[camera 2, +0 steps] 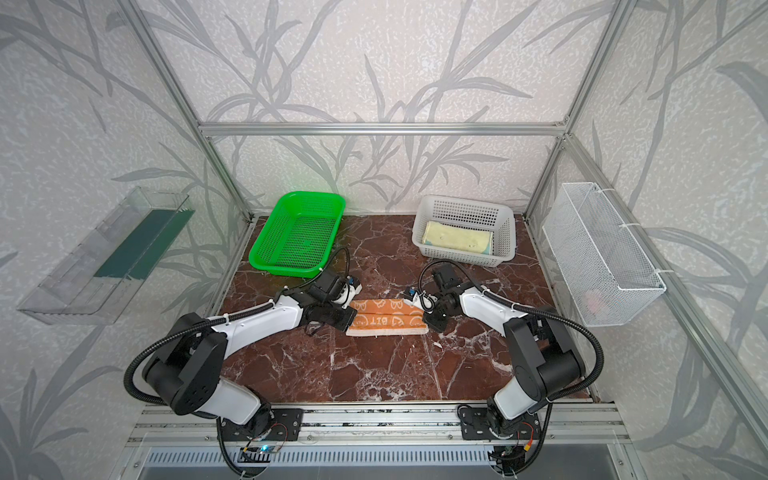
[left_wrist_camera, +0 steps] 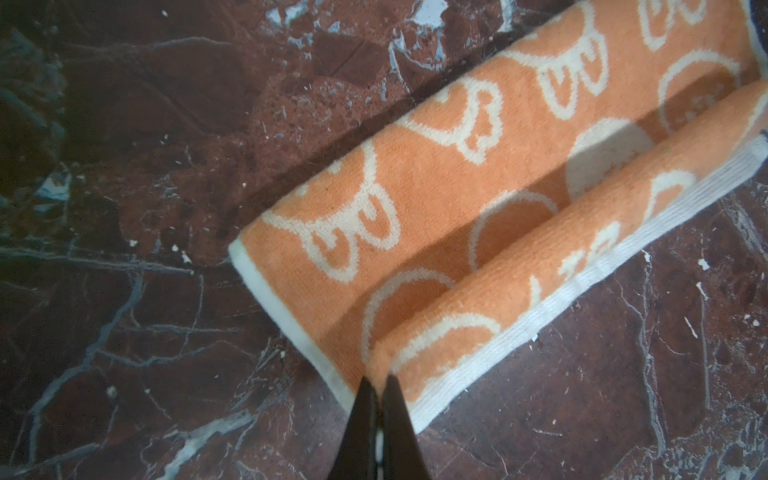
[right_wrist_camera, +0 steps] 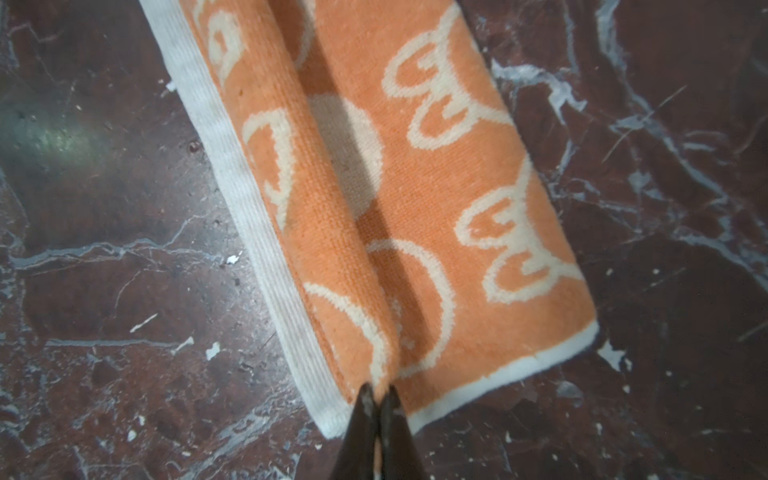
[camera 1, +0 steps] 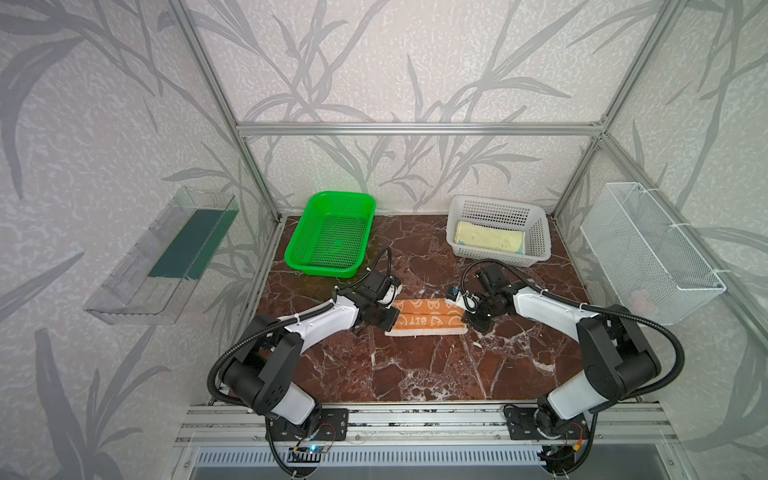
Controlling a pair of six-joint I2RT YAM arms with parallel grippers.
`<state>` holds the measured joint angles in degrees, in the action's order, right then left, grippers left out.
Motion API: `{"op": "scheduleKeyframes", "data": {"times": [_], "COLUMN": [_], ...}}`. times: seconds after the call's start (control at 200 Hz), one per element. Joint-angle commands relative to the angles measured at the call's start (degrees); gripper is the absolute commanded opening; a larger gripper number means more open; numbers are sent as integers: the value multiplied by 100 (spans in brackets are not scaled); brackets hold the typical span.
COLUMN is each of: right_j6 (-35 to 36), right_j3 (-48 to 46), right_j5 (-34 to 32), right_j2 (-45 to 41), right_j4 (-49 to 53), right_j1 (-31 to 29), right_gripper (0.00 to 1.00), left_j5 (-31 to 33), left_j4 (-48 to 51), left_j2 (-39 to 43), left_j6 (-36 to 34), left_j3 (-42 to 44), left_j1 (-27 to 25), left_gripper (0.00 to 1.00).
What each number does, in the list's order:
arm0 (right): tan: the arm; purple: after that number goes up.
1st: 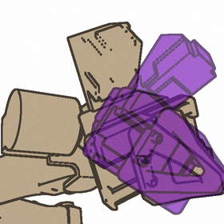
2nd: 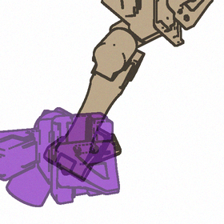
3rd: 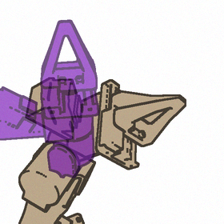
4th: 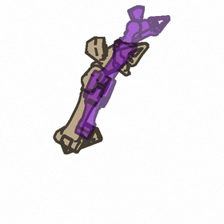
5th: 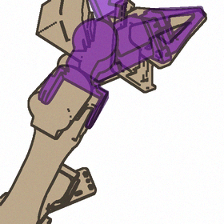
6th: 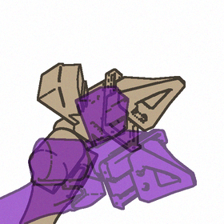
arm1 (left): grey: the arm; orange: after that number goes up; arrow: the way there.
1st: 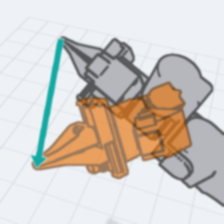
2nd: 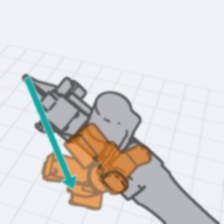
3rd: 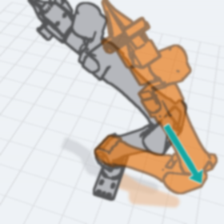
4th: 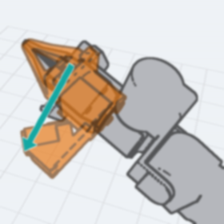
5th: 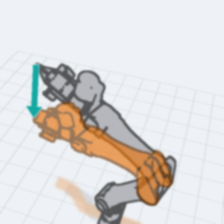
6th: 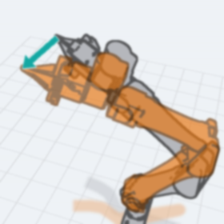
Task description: Fold and stack the towels
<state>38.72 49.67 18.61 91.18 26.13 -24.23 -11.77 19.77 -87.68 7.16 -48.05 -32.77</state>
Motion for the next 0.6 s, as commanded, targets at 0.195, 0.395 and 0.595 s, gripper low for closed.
{"op": "scheduleKeyframes", "data": {"times": [0.195, 0.395, 0.595], "right_j6": [57, 121, 189], "right_j3": [139, 216, 192], "right_j5": [-346, -383, -271], "right_j2": [36, -324, -805], "right_j4": [751, 1201, 1452], "right_j1": [-304, -436, -818], "right_gripper": [35, 42, 45], "left_j5": [174, 185, 140], "left_j4": [33, 158, 243], "left_j2": [239, 560, 1019], "left_j6": [143, 190, 334], "left_j3": [127, 165, 310], "left_j1": [-87, -142, -183], "left_gripper": [21, 24, 24]}}
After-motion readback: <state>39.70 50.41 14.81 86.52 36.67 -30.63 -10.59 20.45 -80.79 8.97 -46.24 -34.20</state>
